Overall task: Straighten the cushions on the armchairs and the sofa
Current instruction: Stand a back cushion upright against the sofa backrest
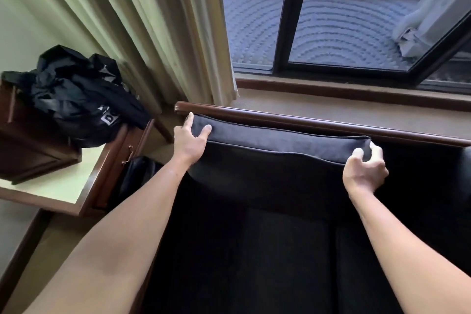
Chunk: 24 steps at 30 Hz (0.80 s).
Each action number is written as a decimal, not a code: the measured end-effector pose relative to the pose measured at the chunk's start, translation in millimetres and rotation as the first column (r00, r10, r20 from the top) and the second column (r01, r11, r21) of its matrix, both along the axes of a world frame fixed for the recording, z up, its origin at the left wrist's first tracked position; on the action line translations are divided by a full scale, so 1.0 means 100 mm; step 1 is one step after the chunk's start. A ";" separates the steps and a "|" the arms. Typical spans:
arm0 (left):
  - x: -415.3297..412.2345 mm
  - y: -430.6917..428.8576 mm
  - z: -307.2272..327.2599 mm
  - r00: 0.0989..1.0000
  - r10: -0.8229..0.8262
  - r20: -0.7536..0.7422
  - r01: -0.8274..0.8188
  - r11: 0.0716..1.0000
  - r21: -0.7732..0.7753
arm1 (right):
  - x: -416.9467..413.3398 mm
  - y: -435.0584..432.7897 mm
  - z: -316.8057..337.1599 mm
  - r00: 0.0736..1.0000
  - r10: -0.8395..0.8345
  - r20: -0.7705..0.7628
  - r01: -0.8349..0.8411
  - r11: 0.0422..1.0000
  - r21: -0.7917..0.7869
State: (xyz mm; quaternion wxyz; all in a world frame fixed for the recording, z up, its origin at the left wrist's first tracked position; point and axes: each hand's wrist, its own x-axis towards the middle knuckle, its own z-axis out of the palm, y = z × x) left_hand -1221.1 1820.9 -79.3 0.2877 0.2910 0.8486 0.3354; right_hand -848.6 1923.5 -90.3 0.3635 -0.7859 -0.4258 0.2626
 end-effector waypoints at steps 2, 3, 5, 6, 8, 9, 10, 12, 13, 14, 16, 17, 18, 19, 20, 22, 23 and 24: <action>0.00 0.02 -0.04 1.000 -0.024 -0.017 0.024 0.999 -0.044 | 0.02 0.01 -0.07 0.997 0.055 0.055 -0.057 0.998 0.029; 0.00 0.01 -0.06 0.999 -0.038 -0.035 0.036 0.997 -0.063 | 0.03 0.01 -0.08 0.994 0.083 0.077 -0.086 0.996 0.030; 0.01 -0.02 -0.08 0.990 -0.073 -0.120 0.058 0.991 -0.123 | 0.07 0.03 -0.06 0.984 0.144 0.104 -0.143 0.990 -0.010; 0.03 -0.04 -0.07 0.977 -0.101 -0.189 0.068 0.983 -0.171 | 0.10 0.05 -0.03 0.978 0.176 0.109 -0.172 0.984 -0.047; 0.14 -0.07 0.00 0.936 -0.170 -0.309 0.087 0.960 -0.264 | 0.21 0.04 0.02 0.962 0.244 0.119 -0.231 0.966 -0.119; 0.22 -0.08 0.05 0.920 -0.204 -0.334 0.102 0.950 -0.296 | 0.27 0.02 0.05 0.951 0.281 0.132 -0.261 0.953 -0.151; 0.31 -0.09 0.10 0.909 -0.239 -0.342 0.126 0.939 -0.321 | 0.34 -0.02 0.08 0.935 0.321 0.153 -0.294 0.939 -0.179; 0.54 -0.09 0.22 0.879 -0.320 -0.354 0.193 0.917 -0.350 | 0.50 -0.13 0.15 0.895 0.401 0.195 -0.363 0.909 -0.205; 0.67 -0.09 0.27 0.857 -0.362 -0.367 0.230 0.906 -0.357 | 0.59 -0.19 0.19 0.882 0.426 0.204 -0.389 0.900 -0.196; 0.83 -0.08 0.32 0.833 -0.402 -0.381 0.268 0.895 -0.358 | 0.69 -0.25 0.24 0.878 0.434 0.204 -0.403 0.898 -0.176; 1.21 -0.08 0.43 0.792 -0.462 -0.399 0.344 0.878 -0.334 | 0.93 -0.37 0.37 0.886 0.422 0.193 -0.406 0.906 -0.117; 1.42 -0.07 0.47 0.778 -0.485 -0.399 0.382 0.870 -0.312 | 1.07 -0.43 0.43 0.893 0.410 0.187 -0.400 0.912 -0.091; 1.65 -0.05 0.52 0.767 -0.506 -0.395 0.420 0.861 -0.286 | 1.23 -0.48 0.49 0.901 0.395 0.180 -0.390 0.919 -0.067; 1.89 -0.03 0.55 0.756 -0.524 -0.392 0.458 0.852 -0.255 | 1.40 -0.53 0.54 0.909 0.379 0.172 -0.377 0.925 -0.046; 2.14 0.00 0.59 0.746 -0.542 -0.386 0.495 0.840 -0.223 | 1.57 -0.57 0.58 0.918 0.361 0.161 -0.361 0.932 -0.030; 2.64 0.05 0.65 0.736 -0.580 -0.350 0.558 0.812 -0.172 | 1.94 -0.63 0.65 0.931 0.332 0.151 -0.333 0.943 -0.015; 2.91 0.09 0.67 0.730 -0.597 -0.333 0.584 0.798 -0.149 | 2.16 -0.64 0.68 0.936 0.318 0.150 -0.320 0.947 -0.012; 3.17 0.13 0.69 0.725 -0.613 -0.314 0.607 0.784 -0.130 | 2.37 -0.64 0.70 0.940 0.304 0.151 -0.306 0.952 -0.011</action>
